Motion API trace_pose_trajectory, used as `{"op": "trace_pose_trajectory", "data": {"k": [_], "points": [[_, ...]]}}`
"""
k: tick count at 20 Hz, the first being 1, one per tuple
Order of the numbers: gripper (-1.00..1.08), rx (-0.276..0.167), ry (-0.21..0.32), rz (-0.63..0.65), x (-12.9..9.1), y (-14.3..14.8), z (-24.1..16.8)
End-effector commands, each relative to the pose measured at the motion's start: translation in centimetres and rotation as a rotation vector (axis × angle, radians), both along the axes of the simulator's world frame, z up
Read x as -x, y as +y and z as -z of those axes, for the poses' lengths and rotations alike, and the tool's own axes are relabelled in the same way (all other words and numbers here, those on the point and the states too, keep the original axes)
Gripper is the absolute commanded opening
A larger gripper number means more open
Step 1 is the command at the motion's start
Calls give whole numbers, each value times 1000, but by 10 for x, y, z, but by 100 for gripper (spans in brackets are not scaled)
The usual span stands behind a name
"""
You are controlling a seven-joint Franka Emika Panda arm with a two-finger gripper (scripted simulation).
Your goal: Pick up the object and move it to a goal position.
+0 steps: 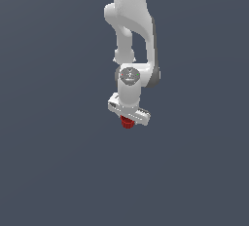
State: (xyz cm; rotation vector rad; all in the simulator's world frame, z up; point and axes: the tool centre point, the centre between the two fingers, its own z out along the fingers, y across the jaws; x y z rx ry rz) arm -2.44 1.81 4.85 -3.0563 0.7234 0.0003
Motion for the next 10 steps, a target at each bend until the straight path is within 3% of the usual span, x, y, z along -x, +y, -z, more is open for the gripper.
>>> {"op": "trace_pose_trajectory", "data": {"k": [1,10], "points": [[-100,0,-1,1,-3,-3,-1],[-100,0,-1,1,-30,-28,-16]]}}
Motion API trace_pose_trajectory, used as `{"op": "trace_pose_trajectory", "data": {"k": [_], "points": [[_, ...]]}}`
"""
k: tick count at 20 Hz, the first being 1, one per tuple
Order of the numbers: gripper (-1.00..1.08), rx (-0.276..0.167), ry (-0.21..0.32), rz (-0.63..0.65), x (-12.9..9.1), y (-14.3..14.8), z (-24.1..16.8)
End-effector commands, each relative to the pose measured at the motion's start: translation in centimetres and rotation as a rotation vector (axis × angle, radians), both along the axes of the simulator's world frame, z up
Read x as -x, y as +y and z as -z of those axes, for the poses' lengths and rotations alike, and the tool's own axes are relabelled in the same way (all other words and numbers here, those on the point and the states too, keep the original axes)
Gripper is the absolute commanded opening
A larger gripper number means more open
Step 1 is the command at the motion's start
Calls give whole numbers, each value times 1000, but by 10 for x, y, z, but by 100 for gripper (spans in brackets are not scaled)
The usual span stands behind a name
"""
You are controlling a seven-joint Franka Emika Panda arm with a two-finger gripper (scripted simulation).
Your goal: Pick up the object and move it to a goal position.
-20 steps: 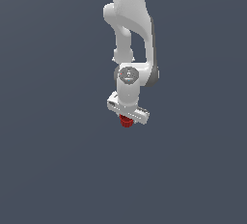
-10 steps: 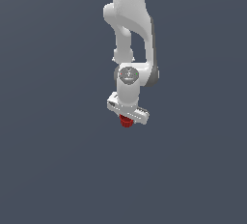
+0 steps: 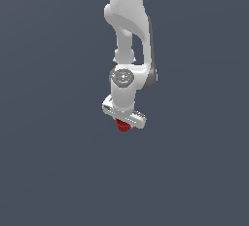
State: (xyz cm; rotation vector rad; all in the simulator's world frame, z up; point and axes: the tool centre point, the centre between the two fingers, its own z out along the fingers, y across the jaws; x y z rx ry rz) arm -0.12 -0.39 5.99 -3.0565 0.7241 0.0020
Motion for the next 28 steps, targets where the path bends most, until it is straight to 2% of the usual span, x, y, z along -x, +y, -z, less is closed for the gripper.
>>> {"op": "trace_pose_trajectory", "data": {"k": [1,15,21,28], "points": [[-100,0,-2,0,-11,-10,-6],[-100,1,-1,1,-79,-69,-39],[-100,1,-1,1,-93,-81,-45],[-100,1,-1,1,-100,-86,-48]]}}
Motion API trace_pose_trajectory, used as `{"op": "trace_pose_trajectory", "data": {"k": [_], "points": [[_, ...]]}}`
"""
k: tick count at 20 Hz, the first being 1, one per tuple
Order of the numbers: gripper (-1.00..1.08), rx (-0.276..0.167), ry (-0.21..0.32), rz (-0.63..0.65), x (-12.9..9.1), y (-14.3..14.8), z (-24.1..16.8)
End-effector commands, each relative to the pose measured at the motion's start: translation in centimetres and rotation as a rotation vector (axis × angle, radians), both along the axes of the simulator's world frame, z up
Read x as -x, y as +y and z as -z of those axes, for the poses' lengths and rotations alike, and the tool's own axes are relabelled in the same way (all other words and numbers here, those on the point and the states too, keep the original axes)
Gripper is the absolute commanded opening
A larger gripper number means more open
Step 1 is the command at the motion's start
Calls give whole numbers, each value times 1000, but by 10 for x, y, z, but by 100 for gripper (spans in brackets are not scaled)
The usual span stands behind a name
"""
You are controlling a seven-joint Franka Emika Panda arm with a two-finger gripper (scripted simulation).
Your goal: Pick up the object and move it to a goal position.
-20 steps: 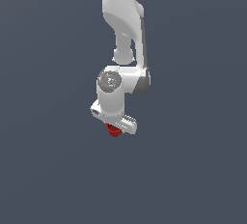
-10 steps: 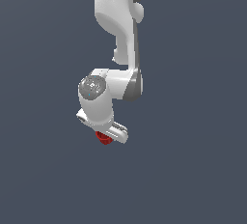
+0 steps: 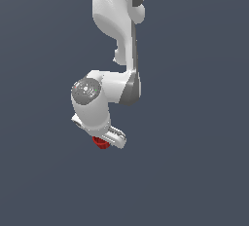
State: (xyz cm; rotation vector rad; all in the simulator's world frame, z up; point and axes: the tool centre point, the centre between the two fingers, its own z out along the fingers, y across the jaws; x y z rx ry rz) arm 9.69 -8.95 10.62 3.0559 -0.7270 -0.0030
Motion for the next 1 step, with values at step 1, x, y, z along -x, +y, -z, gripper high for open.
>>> {"op": "trace_pose_trajectory", "data": {"k": [1], "points": [[-100,0,-2,-1,-2,0,-2]]}}
